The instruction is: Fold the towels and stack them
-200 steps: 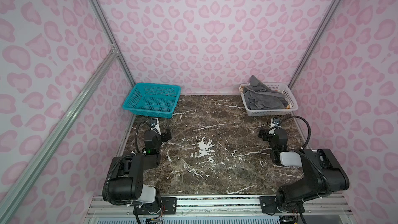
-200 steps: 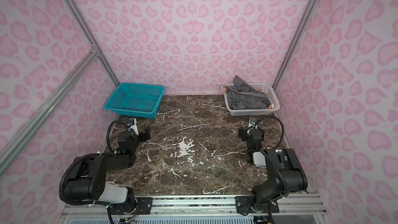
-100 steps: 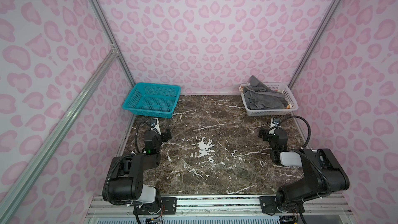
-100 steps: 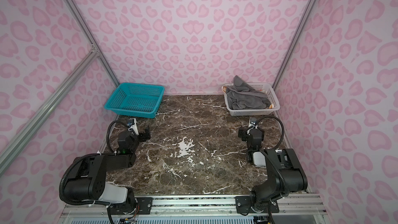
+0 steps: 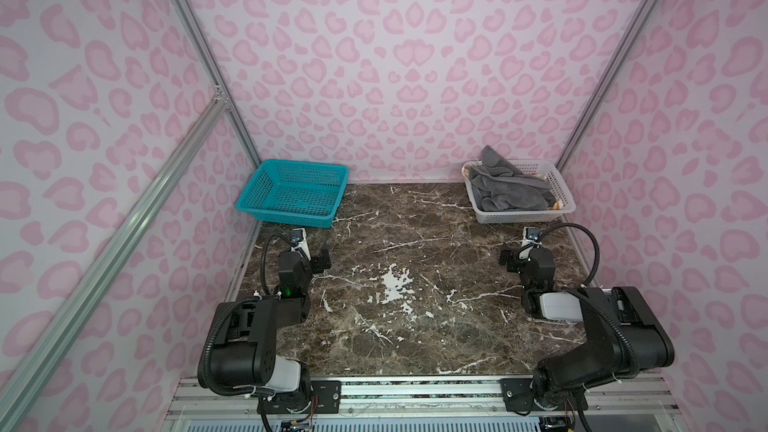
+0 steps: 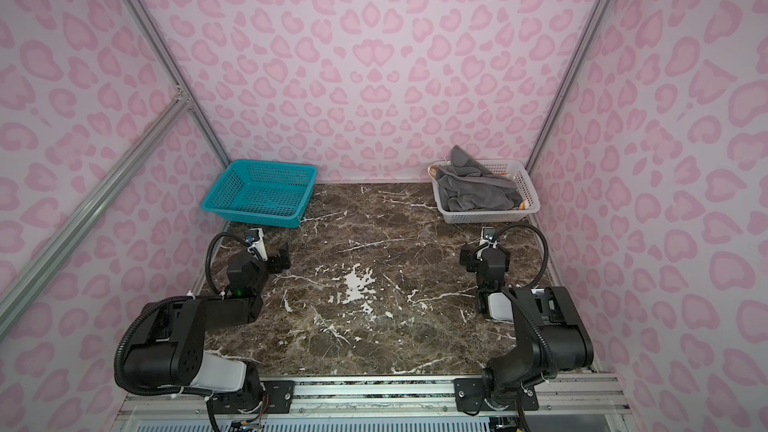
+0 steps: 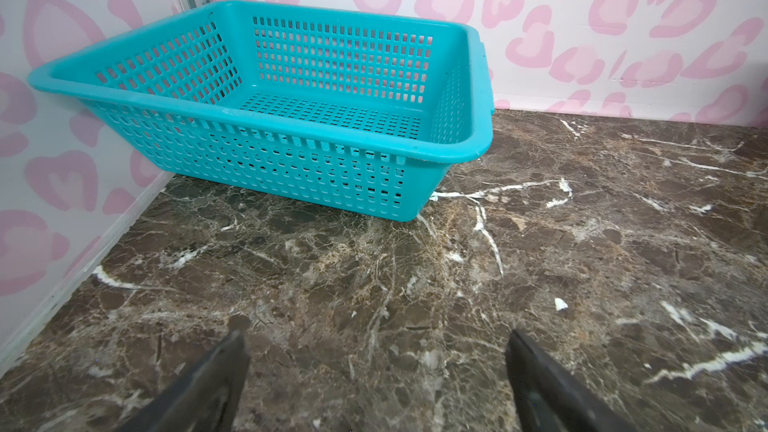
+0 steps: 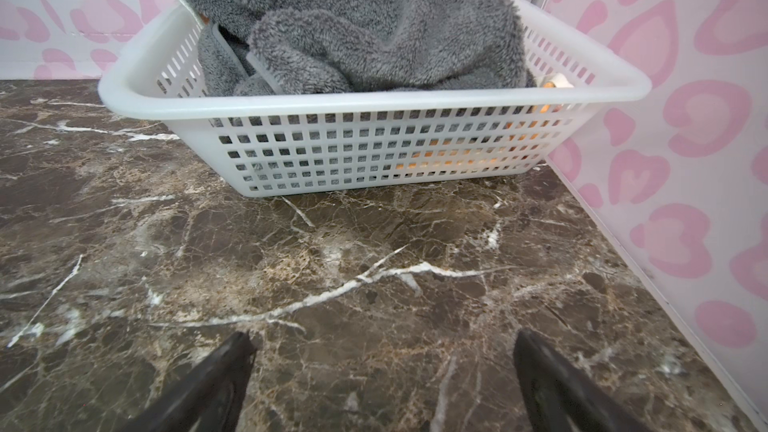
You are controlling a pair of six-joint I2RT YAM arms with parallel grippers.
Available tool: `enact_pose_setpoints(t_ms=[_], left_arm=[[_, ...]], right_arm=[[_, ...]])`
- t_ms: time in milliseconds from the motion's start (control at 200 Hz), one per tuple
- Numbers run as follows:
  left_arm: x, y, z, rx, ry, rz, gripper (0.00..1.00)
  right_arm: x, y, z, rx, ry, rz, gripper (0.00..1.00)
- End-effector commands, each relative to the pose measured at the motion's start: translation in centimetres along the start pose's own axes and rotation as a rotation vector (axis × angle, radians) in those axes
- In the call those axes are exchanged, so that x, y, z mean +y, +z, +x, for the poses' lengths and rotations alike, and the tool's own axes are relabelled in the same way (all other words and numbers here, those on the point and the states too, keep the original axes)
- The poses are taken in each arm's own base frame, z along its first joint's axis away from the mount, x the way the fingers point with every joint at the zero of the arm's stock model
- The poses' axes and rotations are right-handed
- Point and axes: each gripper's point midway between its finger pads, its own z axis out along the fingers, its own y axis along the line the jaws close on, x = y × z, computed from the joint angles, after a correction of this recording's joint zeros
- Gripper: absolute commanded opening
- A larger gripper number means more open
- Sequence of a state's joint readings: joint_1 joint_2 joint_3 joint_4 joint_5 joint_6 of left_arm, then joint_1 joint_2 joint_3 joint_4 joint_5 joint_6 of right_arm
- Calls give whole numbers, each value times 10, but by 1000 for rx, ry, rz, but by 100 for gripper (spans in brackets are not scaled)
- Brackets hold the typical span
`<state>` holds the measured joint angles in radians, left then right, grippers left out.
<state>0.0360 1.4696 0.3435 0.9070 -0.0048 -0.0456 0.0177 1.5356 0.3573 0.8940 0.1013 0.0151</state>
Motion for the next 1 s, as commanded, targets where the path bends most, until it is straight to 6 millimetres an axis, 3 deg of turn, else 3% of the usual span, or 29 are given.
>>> enact_pose_setpoints(t_ms=[0, 160, 375, 545, 665, 785, 995], left_arm=[[0, 0, -11, -41, -2, -1, 97], [-6, 2, -17, -3, 15, 30, 99], [-25, -2, -73, 0, 21, 108, 97], [-48, -10, -113, -43, -50, 207, 98], [-70, -16, -130, -17, -49, 262, 99], [-87, -20, -139, 22, -54, 291, 98], [-107, -40, -148, 28, -58, 341, 97]], right_arm=[[-1, 0, -9, -38, 11, 5, 100], [11, -6, -14, -67, -24, -57, 100], [12, -28, -39, -93, -58, -23, 97], [8, -47, -80, -124, -17, -17, 96], [0, -56, -111, -138, 4, 20, 94], [3, -54, -141, -120, -3, 4, 94], [26, -24, -174, -2, -30, -85, 92]])
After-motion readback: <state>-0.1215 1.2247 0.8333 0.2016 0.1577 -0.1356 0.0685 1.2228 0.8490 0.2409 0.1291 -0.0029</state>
